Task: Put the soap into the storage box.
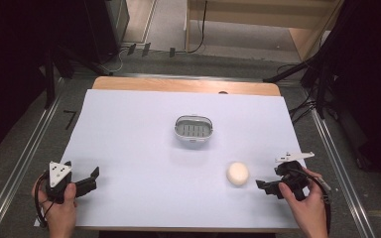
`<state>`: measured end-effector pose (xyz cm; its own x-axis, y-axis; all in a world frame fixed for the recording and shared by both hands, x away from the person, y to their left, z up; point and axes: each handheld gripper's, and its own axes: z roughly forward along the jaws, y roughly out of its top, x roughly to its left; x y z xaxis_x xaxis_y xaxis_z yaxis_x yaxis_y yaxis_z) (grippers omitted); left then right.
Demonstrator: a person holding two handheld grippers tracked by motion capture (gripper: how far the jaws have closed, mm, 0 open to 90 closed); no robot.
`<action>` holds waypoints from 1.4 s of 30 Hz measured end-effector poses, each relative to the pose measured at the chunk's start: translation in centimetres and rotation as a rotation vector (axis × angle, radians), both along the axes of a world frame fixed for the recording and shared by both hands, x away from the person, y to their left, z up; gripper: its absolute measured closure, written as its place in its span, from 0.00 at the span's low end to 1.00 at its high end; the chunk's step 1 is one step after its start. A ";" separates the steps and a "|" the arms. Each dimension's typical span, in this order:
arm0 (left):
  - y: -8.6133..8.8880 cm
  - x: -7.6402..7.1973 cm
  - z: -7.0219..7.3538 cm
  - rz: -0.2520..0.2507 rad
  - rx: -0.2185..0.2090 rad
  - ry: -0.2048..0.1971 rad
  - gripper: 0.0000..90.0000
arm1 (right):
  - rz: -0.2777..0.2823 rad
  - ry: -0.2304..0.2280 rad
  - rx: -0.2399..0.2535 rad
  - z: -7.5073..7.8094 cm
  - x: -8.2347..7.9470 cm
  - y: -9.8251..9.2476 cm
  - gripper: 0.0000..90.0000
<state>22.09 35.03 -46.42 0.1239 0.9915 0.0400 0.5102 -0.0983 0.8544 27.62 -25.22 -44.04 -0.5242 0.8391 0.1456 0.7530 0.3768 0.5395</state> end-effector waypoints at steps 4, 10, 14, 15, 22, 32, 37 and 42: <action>0.0 0.0 0.0 -0.001 -0.002 -0.001 0.08 | 0.017 0.004 -0.003 0.1 0.3 0.8 0.15; 0.0 0.0 0.0 0.002 0.001 -0.001 0.08 | 0.042 0.011 0.007 0.1 0.6 2.0 0.15; 0.0 0.0 0.0 0.001 0.000 -0.001 0.08 | 0.057 0.017 0.006 -0.1 0.8 2.8 0.15; 0.0 0.0 0.0 0.001 0.000 0.000 0.08 | 0.066 0.017 0.010 -0.1 0.9 3.2 0.15; 0.0 0.0 0.0 0.000 0.000 0.000 0.08 | 0.085 0.019 0.014 -0.2 1.1 4.3 0.15; 0.1 0.1 0.0 -0.001 -0.007 0.005 0.08 | 0.099 0.031 0.019 -0.4 1.4 5.8 0.15; 0.1 0.1 0.0 -0.003 -0.013 0.010 0.08 | 0.091 0.040 0.010 -0.3 1.6 6.3 0.16; 0.1 0.2 0.0 -0.004 -0.015 0.014 0.08 | 0.083 0.061 -0.020 -1.2 1.9 7.2 0.20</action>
